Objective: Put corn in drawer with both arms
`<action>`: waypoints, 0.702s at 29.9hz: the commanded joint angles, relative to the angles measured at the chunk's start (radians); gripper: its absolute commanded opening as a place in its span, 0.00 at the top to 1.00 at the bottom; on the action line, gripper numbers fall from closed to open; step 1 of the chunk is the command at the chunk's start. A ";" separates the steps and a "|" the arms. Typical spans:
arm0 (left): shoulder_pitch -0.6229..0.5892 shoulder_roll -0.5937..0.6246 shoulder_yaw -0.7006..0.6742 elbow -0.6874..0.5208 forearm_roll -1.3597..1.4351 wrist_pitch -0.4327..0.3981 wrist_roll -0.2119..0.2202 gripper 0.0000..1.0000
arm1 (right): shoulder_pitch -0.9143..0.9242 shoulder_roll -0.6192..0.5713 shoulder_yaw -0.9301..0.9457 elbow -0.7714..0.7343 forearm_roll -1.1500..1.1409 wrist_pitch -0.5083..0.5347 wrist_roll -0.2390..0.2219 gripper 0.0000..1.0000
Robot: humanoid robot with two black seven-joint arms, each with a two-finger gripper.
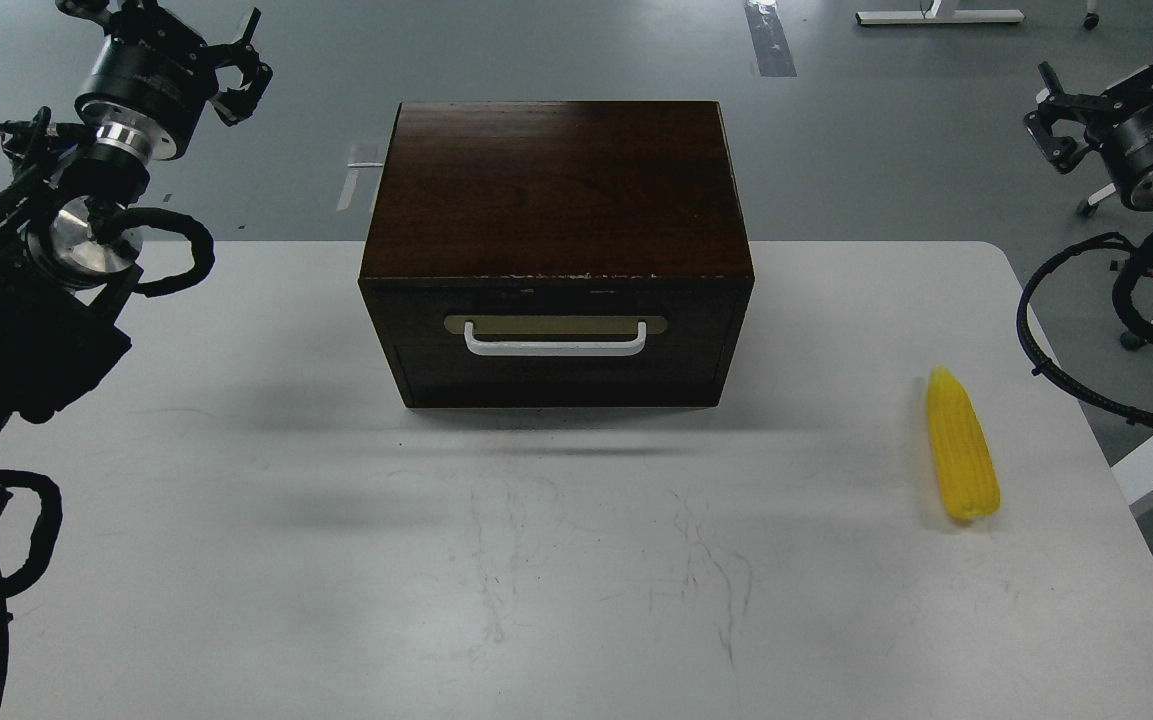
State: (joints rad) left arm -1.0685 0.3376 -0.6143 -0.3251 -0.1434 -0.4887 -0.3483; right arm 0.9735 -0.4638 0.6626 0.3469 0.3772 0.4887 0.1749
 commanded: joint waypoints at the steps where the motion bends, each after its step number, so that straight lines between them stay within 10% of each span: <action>1: -0.001 0.000 0.001 -0.002 0.004 0.000 -0.006 0.02 | -0.001 0.010 -0.003 -0.026 0.000 0.000 -0.002 0.00; 21: 0.012 0.196 0.145 -0.038 0.203 0.000 -0.009 0.03 | -0.006 -0.024 0.008 -0.025 0.000 0.000 0.001 0.00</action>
State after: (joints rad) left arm -1.0427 0.4861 -0.5044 -0.3500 -0.0407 -0.4887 -0.3528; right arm 0.9714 -0.4780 0.6676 0.3221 0.3774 0.4887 0.1736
